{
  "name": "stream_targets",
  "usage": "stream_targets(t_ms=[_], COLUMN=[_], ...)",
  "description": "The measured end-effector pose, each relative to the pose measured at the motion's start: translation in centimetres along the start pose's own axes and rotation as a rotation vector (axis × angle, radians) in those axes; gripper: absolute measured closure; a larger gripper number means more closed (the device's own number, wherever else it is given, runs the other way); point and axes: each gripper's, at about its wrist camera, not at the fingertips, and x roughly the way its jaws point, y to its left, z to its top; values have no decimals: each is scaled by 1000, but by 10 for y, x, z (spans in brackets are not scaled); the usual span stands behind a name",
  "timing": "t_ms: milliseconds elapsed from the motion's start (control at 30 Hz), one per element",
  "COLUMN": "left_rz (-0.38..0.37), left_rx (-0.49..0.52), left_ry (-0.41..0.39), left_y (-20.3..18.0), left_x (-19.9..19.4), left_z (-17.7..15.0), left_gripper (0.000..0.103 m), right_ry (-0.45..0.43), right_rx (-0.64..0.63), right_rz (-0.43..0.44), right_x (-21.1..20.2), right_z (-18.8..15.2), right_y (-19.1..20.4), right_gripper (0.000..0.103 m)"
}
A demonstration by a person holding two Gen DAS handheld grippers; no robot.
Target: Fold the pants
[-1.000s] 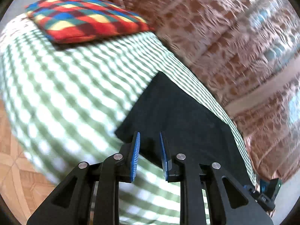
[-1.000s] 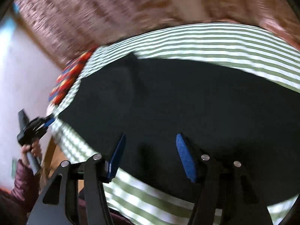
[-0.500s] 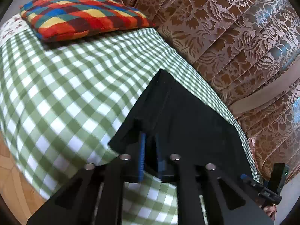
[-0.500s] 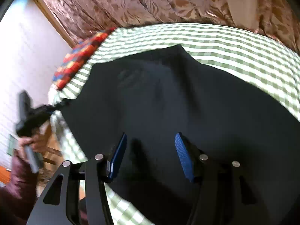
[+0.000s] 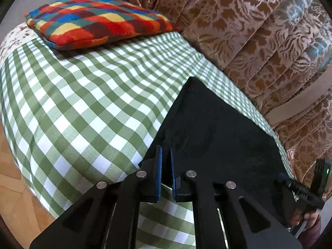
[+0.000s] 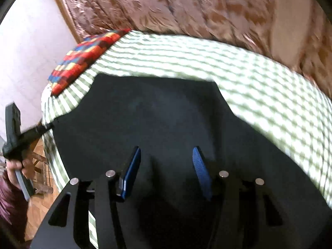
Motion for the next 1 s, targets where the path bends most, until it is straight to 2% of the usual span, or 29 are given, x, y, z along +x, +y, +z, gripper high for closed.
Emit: stream_targets(t_ms=[167, 200, 333, 433, 500, 567, 667, 833, 867, 933, 1000], left_rz=[-17, -25, -50, -78, -91, -59, 33, 47, 55, 94, 93], left_rx=[30, 34, 48, 73, 92, 100, 114, 116, 89, 47, 29], left_ry=[-37, -44, -49, -65, -83, -71, 12, 23, 23, 13, -32], left_y=[-4, -5, -5, -7, -10, -10, -6, -2, 0, 5, 3], left_x=[-5, -6, -7, -11, -13, -6, 14, 7, 5, 0, -12], left_z=[-6, -6, -6, -4, -1, 3, 2, -6, -6, -4, 2], left_gripper=[97, 97, 97, 97, 97, 97, 95, 94, 82, 62, 62], right_ry=[-7, -3, 50, 85, 122, 96, 74, 94, 97, 77, 34], right_rx=[-97, -112, -156, -224, -221, -177, -164, -114, -100, -63, -20], right_rz=[-1, -2, 39, -1, -80, -89, -115, -70, -58, -25, -7], right_x=[37, 50, 91, 122, 151, 163, 166, 161, 159, 142, 117], right_z=[50, 62, 87, 93, 96, 100, 104, 111, 115, 115, 112], right_y=[35, 43, 69, 90, 89, 80, 78, 70, 70, 68, 58], right_gripper=[52, 49, 46, 46, 41, 38, 38, 38, 38, 37, 36])
